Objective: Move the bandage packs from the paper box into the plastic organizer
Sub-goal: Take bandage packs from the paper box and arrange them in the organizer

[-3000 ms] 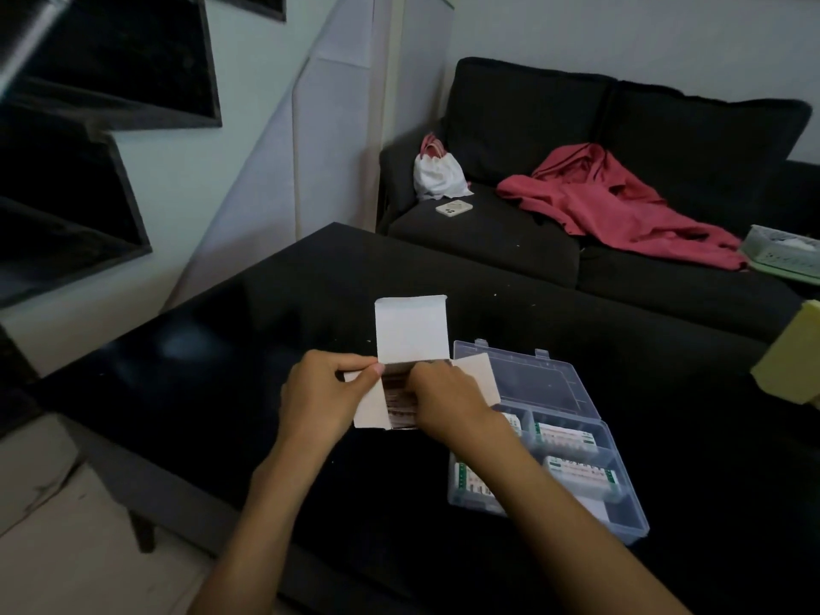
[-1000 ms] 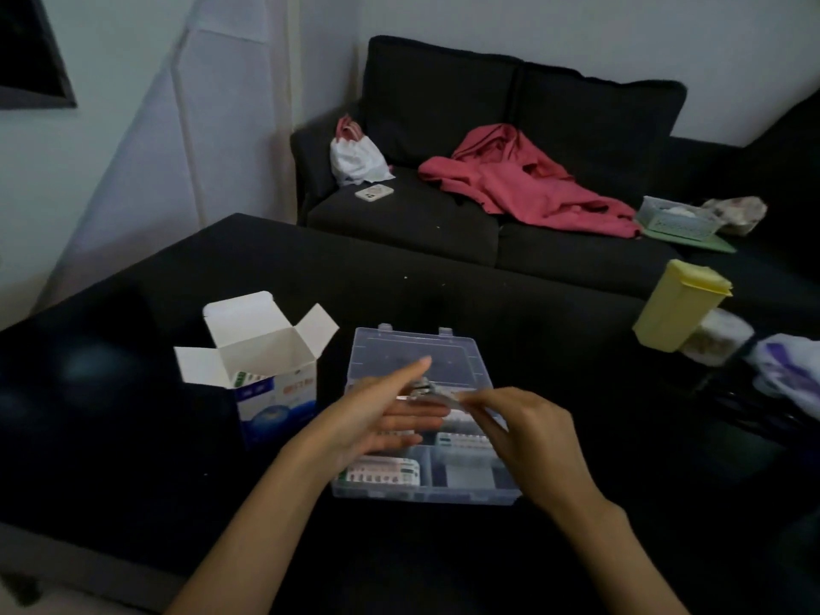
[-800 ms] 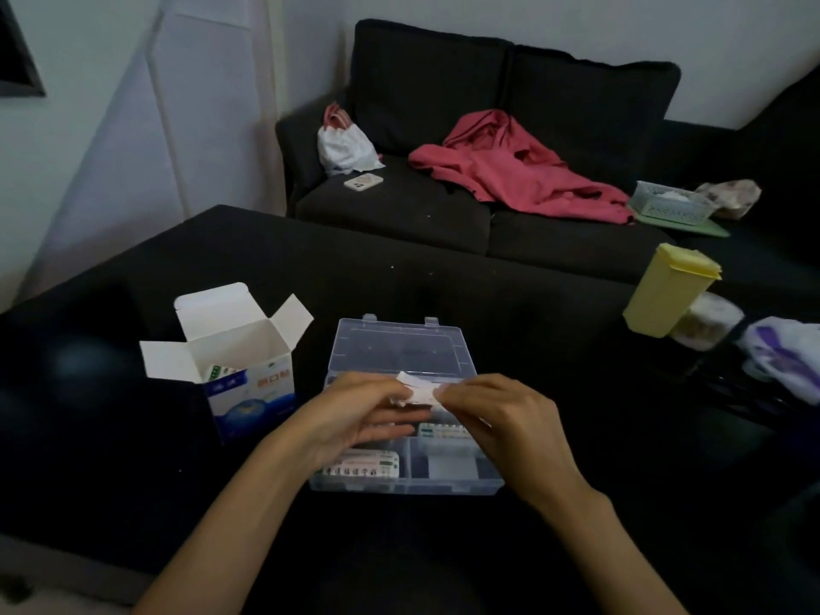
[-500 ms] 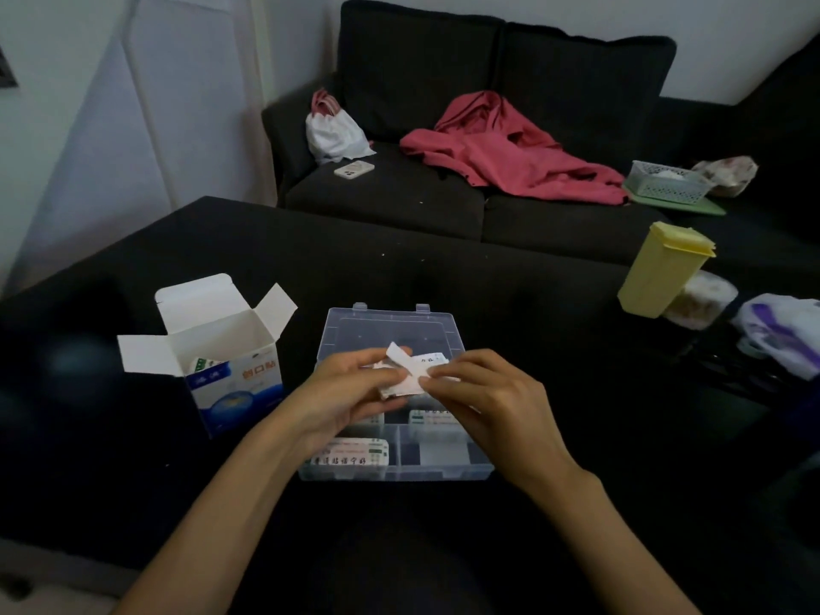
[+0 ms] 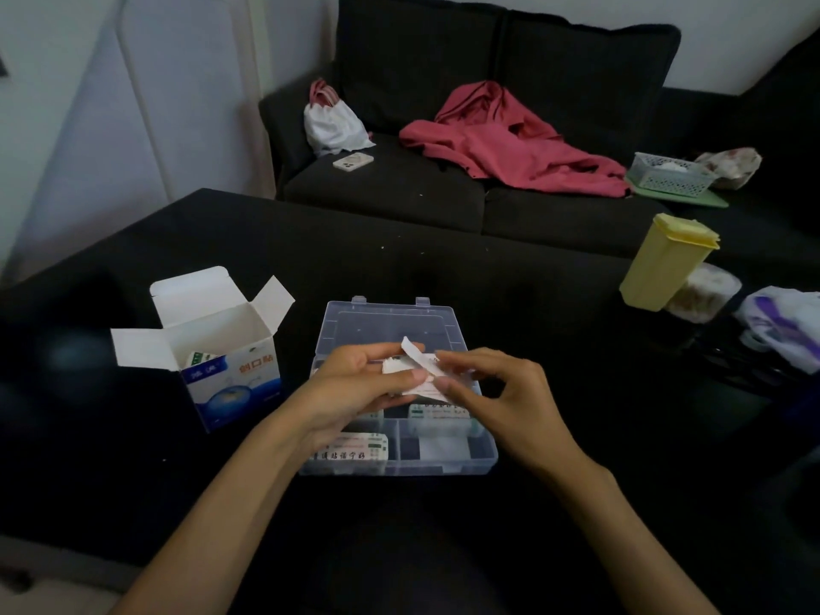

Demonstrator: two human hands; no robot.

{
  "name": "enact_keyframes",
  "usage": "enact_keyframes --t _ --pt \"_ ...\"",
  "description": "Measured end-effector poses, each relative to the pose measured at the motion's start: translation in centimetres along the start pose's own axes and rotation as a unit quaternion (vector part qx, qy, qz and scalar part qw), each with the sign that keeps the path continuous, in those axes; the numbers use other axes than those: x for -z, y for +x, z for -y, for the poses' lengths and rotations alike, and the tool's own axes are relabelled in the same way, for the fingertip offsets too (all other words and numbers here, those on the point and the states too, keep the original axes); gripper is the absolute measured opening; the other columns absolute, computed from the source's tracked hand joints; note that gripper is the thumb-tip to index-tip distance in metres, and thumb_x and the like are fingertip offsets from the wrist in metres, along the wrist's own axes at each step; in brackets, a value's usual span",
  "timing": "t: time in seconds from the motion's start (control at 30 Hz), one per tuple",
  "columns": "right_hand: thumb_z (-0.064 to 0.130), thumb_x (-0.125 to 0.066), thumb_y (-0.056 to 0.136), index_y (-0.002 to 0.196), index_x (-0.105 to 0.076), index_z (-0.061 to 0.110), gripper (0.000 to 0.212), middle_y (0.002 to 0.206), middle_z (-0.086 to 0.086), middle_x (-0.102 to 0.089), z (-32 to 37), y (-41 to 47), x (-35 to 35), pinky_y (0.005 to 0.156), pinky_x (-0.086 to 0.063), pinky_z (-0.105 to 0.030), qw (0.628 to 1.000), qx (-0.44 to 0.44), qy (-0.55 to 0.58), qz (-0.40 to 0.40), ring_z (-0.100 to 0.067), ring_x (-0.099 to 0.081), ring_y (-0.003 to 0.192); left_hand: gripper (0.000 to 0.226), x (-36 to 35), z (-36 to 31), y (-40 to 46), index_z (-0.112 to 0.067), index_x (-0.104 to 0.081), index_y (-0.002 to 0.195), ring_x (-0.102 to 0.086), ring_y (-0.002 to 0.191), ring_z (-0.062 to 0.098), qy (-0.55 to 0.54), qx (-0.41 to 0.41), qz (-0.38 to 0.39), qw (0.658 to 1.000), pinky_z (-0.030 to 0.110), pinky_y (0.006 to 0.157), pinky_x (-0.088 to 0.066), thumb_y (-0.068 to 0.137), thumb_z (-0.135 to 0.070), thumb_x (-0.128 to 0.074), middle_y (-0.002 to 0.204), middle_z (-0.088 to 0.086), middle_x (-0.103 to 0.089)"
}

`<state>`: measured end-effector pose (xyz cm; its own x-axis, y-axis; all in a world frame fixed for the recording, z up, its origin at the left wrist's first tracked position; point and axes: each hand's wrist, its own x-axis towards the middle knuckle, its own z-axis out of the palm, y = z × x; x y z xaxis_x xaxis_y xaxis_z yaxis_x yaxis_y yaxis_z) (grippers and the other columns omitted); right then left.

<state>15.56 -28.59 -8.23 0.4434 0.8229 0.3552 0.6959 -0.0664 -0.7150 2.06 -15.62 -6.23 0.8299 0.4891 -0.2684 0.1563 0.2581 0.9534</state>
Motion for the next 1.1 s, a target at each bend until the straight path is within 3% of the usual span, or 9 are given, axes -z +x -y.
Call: enact_keyframes --t 0.1,0.23,0.33,0.43,0.57,0.7,0.83,1.0,1.1 --pt "0.022 -0.067 0.082 0.107 -0.069 0.023 0.026 0.095 0.016 -0.068 0.3 0.1 0.4 0.077 -0.057 -0.026 0.994 -0.040 0.101 0.020 -0.004 -0.065 0.094 0.036 0.1 0.0 0.0 -0.020 -0.066 0.109 -0.071 0.087 0.013 0.000 0.001 -0.005 1.000 0.019 0.067 -0.056 0.080 0.001 -0.067 0.094 0.004 -0.075" --pt "0.009 -0.056 0.090 0.100 -0.064 0.030 0.025 0.094 0.016 -0.066 0.3 0.3 1.3 0.069 -0.052 -0.013 0.985 -0.061 0.160 -0.019 0.006 -0.063 0.092 0.040 0.4 -0.1 0.1 -0.023 -0.065 0.114 -0.070 0.087 0.014 0.021 -0.001 -0.063 0.998 0.019 0.063 -0.056 0.082 0.001 -0.067 0.099 0.004 -0.071" --pt "0.010 -0.056 0.091 0.101 -0.063 0.029 0.023 0.095 0.020 -0.063 -0.6 0.6 2.2 0.067 -0.049 -0.008 0.988 -0.093 0.115 -0.035 0.010 -0.061 0.089 0.042 1.0 -0.1 0.4 -0.022 -0.063 0.118 -0.064 0.093 0.014 0.019 -0.017 -0.140 0.990 0.024 0.069 -0.058 0.083 0.000 -0.066 0.100 -0.002 -0.063" --pt "0.013 -0.057 0.091 0.107 -0.065 0.025 0.021 0.099 0.018 -0.060 -1.9 0.9 2.0 0.072 -0.051 -0.013 0.991 -0.115 -0.039 0.047 0.004 -0.059 0.093 0.043 1.6 -0.3 0.5 -0.022 -0.062 0.121 -0.063 0.098 0.017 -0.009 -0.020 -0.181 0.983 0.030 0.077 -0.058 0.084 -0.001 -0.065 0.103 -0.001 -0.062" --pt "0.021 -0.059 0.092 0.106 -0.068 0.026 0.018 0.100 0.015 -0.063 -2.4 1.1 0.4 0.082 -0.050 -0.020 0.978 -0.086 -0.156 0.107 0.004 -0.053 0.087 0.044 1.8 -0.4 0.5 -0.021 -0.062 0.123 -0.063 0.102 0.020 -0.013 -0.026 -0.193 0.981 0.036 0.084 -0.057 0.084 -0.002 -0.067 0.113 0.005 -0.062" --pt "0.024 -0.057 0.093 0.105 -0.069 0.029 0.018 0.099 0.017 -0.064 -2.5 1.5 -0.4 0.097 -0.043 -0.034 0.974 -0.073 -0.182 0.117 0.007 -0.048 0.077 0.044 1.9 -0.4 0.4 -0.021 -0.062 0.122 -0.063 0.104 0.022 -0.015 -0.020 -0.183 0.983 0.036 0.084 -0.057 0.084 -0.001 -0.066 0.117 0.007 -0.062" --pt "0.029 -0.058 0.092 0.105 -0.069 0.035 0.018 0.102 0.016 -0.065 -2.9 1.4 -0.9 0.094 -0.040 -0.031 0.966 -0.074 -0.214 0.129 0.001 -0.046 0.084 0.042 2.0 -0.4 0.4 -0.021 -0.062 0.121 -0.062 0.105 0.022 -0.010 -0.022 -0.170 0.985 0.032 0.080 -0.058 0.084 -0.001 -0.066 0.118 0.007 -0.062" --pt "0.040 -0.063 0.086 0.102 -0.069 0.037 0.018 0.099 0.016 -0.053 -2.7 1.4 -1.2 0.075 -0.029 -0.021 0.933 -0.027 -0.344 0.106 -0.003 -0.039 0.090 0.042 2.1 -0.3 0.4 -0.023 -0.062 0.120 -0.063 0.101 0.018 -0.001 -0.020 -0.150 0.988 0.028 0.075 -0.058 0.085 -0.001 -0.065 0.115 0.005 -0.063" --pt "0.034 -0.068 0.083 0.096 -0.067 0.032 0.013 0.089 0.015 -0.053 -1.9 1.6 -1.0 0.068 -0.039 -0.014 0.977 -0.065 -0.201 0.013 -0.003 -0.050 0.081 0.041 2.2 -0.2 0.3 -0.027 -0.062 0.119 -0.062 0.098 0.015 0.018 -0.010 -0.124 0.992 0.025 0.072 -0.058 0.086 -0.002 -0.064 0.112 0.001 -0.062"
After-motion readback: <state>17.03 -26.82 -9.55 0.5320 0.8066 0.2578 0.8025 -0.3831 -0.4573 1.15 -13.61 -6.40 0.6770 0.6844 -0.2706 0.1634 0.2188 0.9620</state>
